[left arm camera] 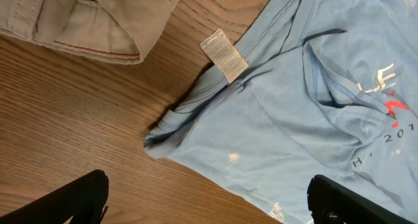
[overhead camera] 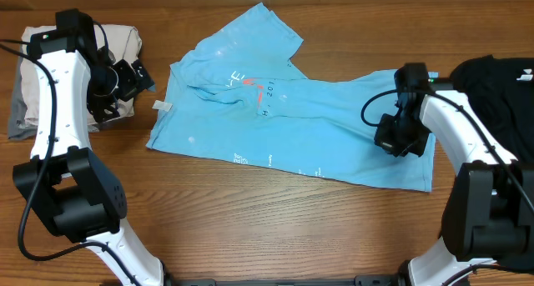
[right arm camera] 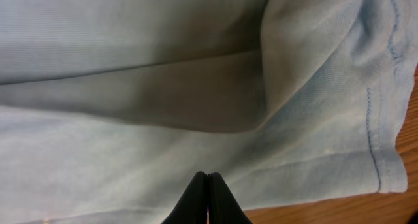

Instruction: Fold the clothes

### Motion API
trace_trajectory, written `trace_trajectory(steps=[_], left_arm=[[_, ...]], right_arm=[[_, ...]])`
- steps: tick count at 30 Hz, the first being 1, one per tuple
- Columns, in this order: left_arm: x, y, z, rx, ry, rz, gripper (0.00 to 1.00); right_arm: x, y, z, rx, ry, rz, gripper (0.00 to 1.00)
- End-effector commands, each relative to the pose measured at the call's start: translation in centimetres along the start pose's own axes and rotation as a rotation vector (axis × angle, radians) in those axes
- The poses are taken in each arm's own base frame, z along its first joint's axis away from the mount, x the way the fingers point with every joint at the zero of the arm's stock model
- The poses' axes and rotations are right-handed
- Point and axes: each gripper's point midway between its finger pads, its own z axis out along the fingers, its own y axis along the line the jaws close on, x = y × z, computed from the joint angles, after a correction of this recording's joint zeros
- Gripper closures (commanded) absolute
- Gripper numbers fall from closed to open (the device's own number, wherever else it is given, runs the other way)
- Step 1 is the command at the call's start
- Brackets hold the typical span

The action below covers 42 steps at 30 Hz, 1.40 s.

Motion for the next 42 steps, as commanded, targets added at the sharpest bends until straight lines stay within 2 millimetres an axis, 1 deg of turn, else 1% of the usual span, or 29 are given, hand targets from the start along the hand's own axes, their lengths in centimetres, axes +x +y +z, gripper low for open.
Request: trace_trajectory(steps=[1, 7, 13, 15, 18, 22, 23, 25, 27, 30, 33, 35, 36, 38, 39, 40, 42], left_arm=[[-0.2, -0.9, -1.6, 0.025, -0.042, 0.025, 0.00], [-0.2, -0.9, -1.6, 0.025, -0.042, 0.025, 0.00], [-0.2, -0.9, -1.6, 0.025, -0.042, 0.025, 0.00], [-0.2, -0.9, -1.6, 0.025, -0.042, 0.025, 0.00], [-0.2, -0.9, -1.6, 0.026, -0.042, 0.025, 0.00], [-0.2, -0.9, -1.6, 0.026, -0.042, 0.025, 0.00], [-0.2, -0.9, -1.6, 0.026, -0.042, 0.025, 0.00], [-0.2, -0.9, -1.6, 0.025, -0.042, 0.025, 0.00], [-0.2, -0.9, -1.6, 0.025, -0.042, 0.025, 0.00], [-0.2, -0.9, -1.6, 0.025, -0.042, 0.025, 0.00], [-0.2, -0.9, -1.6, 0.025, -0.042, 0.025, 0.00], [-0.2, -0.9, -1.6, 0.025, -0.042, 0.025, 0.00], [-0.2, -0.9, -1.6, 0.025, -0.042, 0.025, 0.00], [-0.2, -0.9, -1.6, 0.025, -0.042, 0.025, 0.00], [-0.2, -0.9, -1.6, 0.025, -0.042, 0.025, 0.00], [-0.2, -0.9, -1.6, 0.025, -0.042, 0.025, 0.00], [-0.2, -0.9, -1.6, 0.026, -0.042, 0.025, 0.00]], right_arm=[[-0.7, -1.2, 0.3, 0.041, -0.042, 0.033, 0.95], [-1.5, -2.0, 1.2, 0.027, -0.071, 0.091, 0.96], [-2.4, -1.8, 1.6, 0.011, -0.109, 0.091, 0.96], [-2.7, -2.0, 2.0, 0.024, -0.130, 0.093, 0.96], [-4.1, -2.5, 2.3, 0.049, -0.204, 0.100, 0.96], [-6.5, -2.3, 1.8, 0.045, -0.309, 0.111, 0.95], [-7.0, -2.1, 1.6, 0.036, -0.330, 0.113, 0.91], [-7.8, -1.8, 1.4, 0.020, -0.365, 0.116, 0.90], [-8.4, -1.5, 1.1, 0.009, -0.389, 0.119, 0.85], [-9.1, -1.3, 0.8, -0.004, -0.419, 0.121, 0.85], [-10.3, -1.3, -0.4, -0.018, -0.455, 0.137, 0.84], [-11.3, -1.8, -2.2, -0.027, -0.471, 0.161, 0.80], [-11.9, -2.3, -3.5, -0.034, -0.483, 0.178, 0.78], [-12.9, -3.2, -5.7, -0.039, -0.499, 0.208, 0.71], [-13.3, -3.9, -6.7, -0.037, -0.504, 0.226, 0.65], [-13.5, -4.5, -7.5, -0.034, -0.504, 0.240, 0.56], [-13.6, -5.5, -8.3, -0.027, -0.497, 0.263, 0.30]])
